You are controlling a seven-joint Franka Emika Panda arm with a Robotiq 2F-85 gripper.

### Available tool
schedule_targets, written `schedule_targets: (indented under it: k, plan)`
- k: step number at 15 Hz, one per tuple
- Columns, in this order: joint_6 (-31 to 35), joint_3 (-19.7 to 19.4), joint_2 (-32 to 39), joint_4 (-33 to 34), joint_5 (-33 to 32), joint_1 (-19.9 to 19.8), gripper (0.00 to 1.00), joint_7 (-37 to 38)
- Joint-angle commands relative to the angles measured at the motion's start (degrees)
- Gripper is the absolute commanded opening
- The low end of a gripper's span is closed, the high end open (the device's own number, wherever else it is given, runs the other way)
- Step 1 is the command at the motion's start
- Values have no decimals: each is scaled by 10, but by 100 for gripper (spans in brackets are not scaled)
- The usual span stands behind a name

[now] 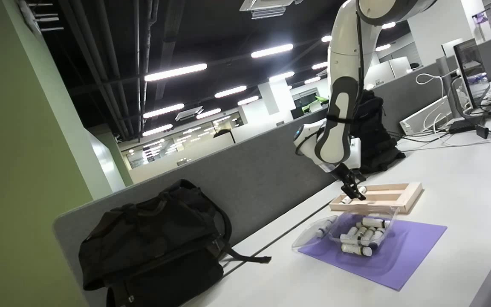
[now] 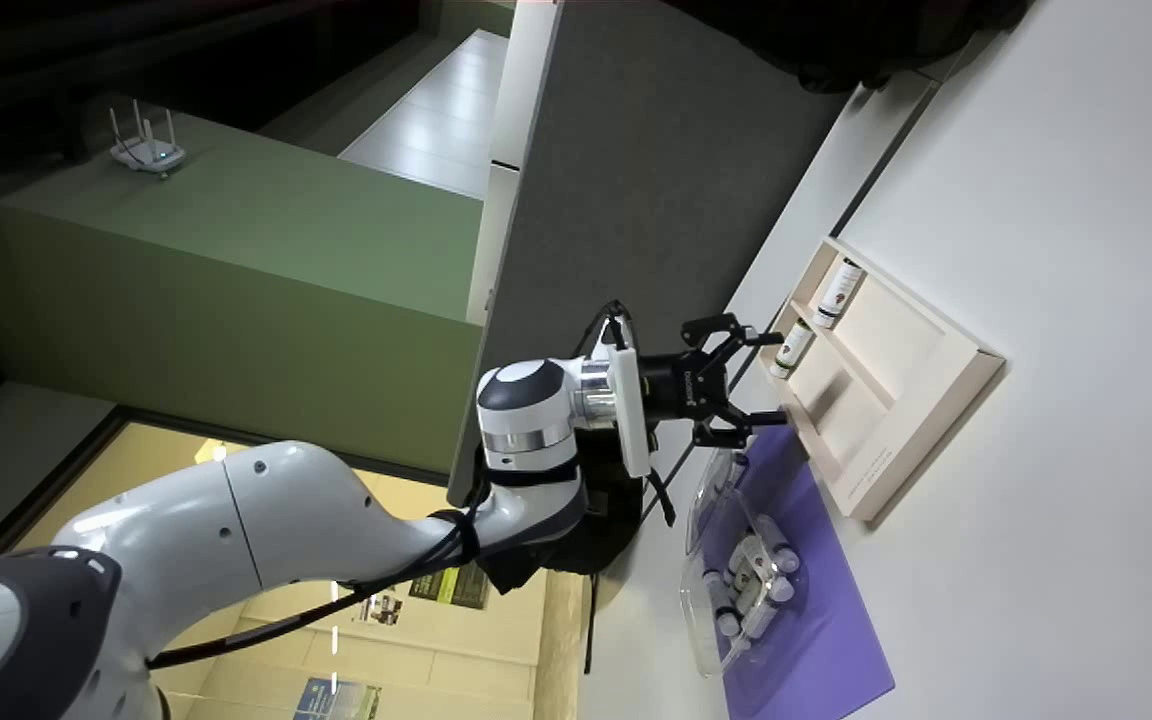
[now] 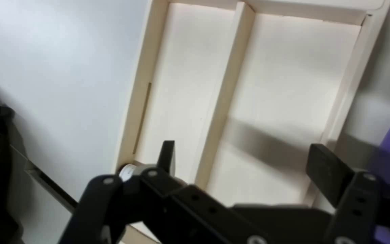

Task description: Take the bottle from the table and put it in the clear bowl

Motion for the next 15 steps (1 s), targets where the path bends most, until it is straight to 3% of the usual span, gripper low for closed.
schedule_targets:
  k: [1, 8, 15]
  plan:
    - [52, 8, 13, -1, 34, -9, 100, 12]
    - [133, 6, 12, -15, 111, -4, 100, 10]
    - [97, 52, 23, -3, 223, -42, 100, -26]
